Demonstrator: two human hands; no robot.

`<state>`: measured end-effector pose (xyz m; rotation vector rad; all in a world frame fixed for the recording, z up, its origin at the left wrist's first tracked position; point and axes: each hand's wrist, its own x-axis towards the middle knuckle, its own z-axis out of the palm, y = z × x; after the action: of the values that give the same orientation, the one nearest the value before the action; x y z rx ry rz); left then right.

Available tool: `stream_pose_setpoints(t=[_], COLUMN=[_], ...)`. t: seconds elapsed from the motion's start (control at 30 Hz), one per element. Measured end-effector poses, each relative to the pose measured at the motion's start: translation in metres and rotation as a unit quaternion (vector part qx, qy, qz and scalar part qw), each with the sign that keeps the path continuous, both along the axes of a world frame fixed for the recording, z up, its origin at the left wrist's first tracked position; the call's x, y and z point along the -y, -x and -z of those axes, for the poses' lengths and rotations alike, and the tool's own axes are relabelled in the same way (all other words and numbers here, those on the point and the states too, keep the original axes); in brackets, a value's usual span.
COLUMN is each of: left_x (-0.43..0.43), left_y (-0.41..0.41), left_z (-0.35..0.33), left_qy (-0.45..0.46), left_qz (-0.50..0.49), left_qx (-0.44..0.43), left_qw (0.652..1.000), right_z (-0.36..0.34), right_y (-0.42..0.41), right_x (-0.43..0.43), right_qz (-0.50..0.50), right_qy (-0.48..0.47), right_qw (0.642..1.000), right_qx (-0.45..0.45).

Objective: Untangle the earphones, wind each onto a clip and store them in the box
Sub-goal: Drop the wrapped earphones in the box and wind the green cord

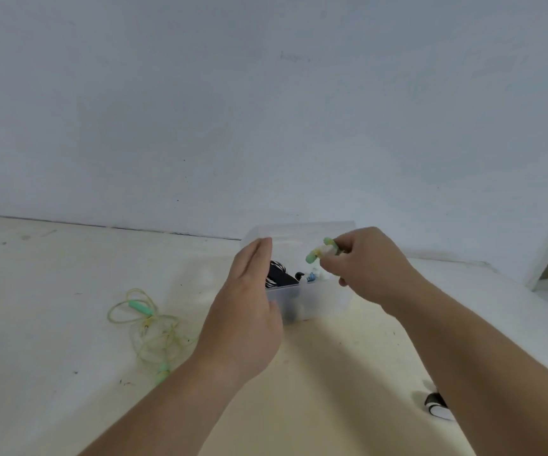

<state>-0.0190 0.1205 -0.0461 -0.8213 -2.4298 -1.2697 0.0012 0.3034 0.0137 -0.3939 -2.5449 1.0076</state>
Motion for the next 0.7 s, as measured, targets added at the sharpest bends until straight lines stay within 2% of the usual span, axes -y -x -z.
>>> stream_pose_setpoints(t=[0.2, 0.37, 0.43, 0.7], left_x=[0.001, 0.002, 0.003, 0.027], left_y=[0.001, 0.005, 0.006, 0.021], left_z=[-0.001, -0.005, -0.011, -0.03], left_qy=[-0.021, -0.07, -0.105, -0.162], left_qz=[0.012, -0.025, -0.062, -0.208], left_qx=[0.007, -0.023, -0.036, -0.003], left_qw=[1.0, 0.997, 0.992, 0.965], right_z=[0.004, 0.021, 0.022, 0.019], right_y=[0.029, 0.024, 0.02, 0.001], right_x=[0.021, 0.021, 0.019, 0.02], right_qz=[0.01, 0.012, -0.001, -0.048], right_qy=[-0.154, -0.184, -0.154, -0.155], right_qw=[0.988, 0.982, 0.987, 0.985], right_qx=[0.028, 0.051, 0.039, 0.064])
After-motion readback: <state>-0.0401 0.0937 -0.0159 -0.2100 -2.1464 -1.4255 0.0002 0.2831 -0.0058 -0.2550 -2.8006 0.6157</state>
